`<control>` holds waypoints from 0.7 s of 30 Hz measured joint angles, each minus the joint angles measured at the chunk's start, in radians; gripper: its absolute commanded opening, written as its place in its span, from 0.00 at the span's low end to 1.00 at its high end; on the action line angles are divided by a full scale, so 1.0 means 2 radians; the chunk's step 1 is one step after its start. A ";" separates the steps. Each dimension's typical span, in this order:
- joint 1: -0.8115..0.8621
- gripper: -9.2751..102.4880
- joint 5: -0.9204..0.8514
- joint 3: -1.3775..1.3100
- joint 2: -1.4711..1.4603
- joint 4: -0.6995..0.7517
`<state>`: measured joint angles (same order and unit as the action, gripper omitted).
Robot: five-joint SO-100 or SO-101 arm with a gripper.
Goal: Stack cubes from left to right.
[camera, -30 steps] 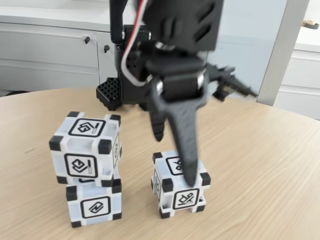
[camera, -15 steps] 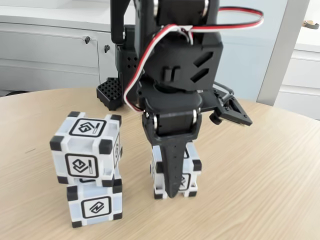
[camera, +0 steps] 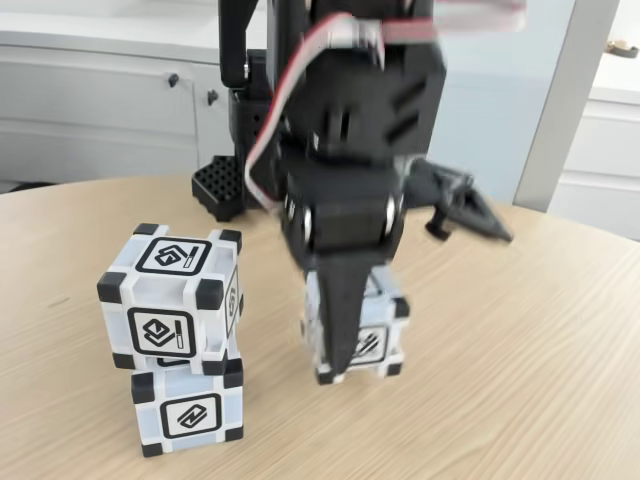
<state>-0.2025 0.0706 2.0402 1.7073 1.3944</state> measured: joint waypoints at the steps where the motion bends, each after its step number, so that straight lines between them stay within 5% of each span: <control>1: 0.000 0.08 -0.003 0.000 0.024 0.000; 21: 0.062 0.08 -0.132 0.000 0.372 0.008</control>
<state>-0.0782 -0.1933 2.0402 2.4513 1.4097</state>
